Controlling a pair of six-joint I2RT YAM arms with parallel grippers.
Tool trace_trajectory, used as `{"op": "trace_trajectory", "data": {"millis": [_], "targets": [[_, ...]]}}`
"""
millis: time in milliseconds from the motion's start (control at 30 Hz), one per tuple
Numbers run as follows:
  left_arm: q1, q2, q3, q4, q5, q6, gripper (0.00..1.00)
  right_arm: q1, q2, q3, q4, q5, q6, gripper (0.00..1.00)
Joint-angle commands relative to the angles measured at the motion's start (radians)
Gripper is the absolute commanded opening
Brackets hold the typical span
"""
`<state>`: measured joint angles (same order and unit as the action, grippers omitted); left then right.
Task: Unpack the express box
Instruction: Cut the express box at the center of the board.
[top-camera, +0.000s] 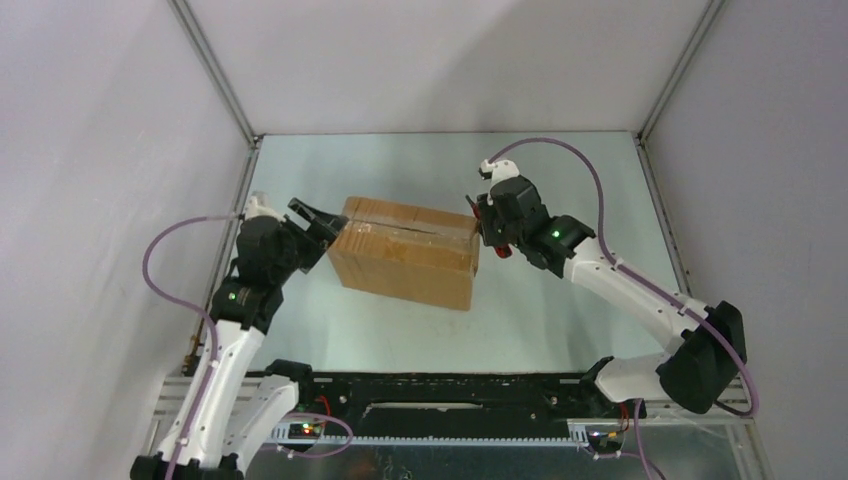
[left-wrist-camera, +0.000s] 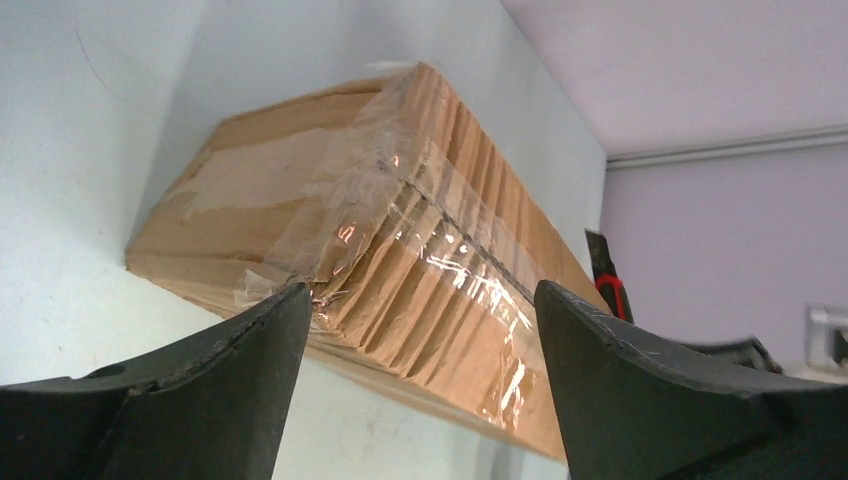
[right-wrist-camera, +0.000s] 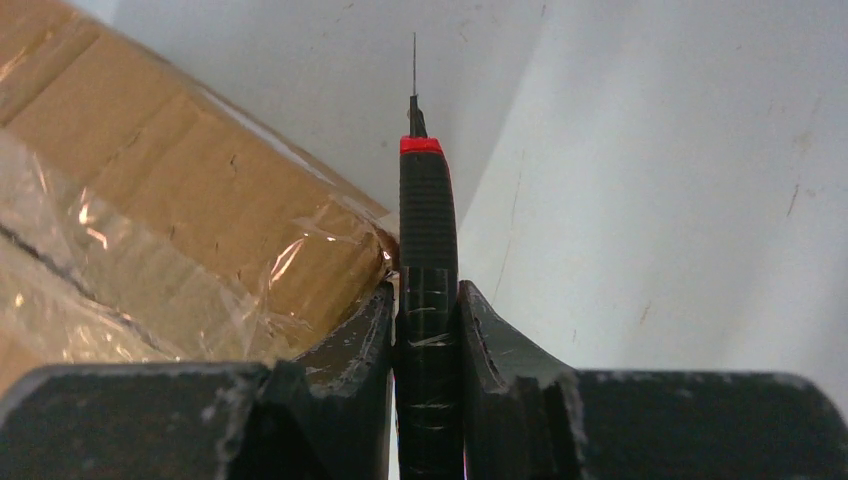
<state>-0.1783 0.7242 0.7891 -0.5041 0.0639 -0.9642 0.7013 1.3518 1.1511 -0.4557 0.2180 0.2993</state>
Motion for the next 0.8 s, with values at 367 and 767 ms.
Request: {"op": "trace_trajectory", "data": {"millis": [367,767], "targets": [[0.018,0.463,0.349,-0.015,0.039,0.282,0.81,0.201,-0.176,0.045,-0.187,0.005,0.101,0.0],[-0.003,0.204,0.301,-0.186,0.088,0.272,0.87,0.17,-0.261,0.087,-0.267,0.078,0.157,0.0]]}}
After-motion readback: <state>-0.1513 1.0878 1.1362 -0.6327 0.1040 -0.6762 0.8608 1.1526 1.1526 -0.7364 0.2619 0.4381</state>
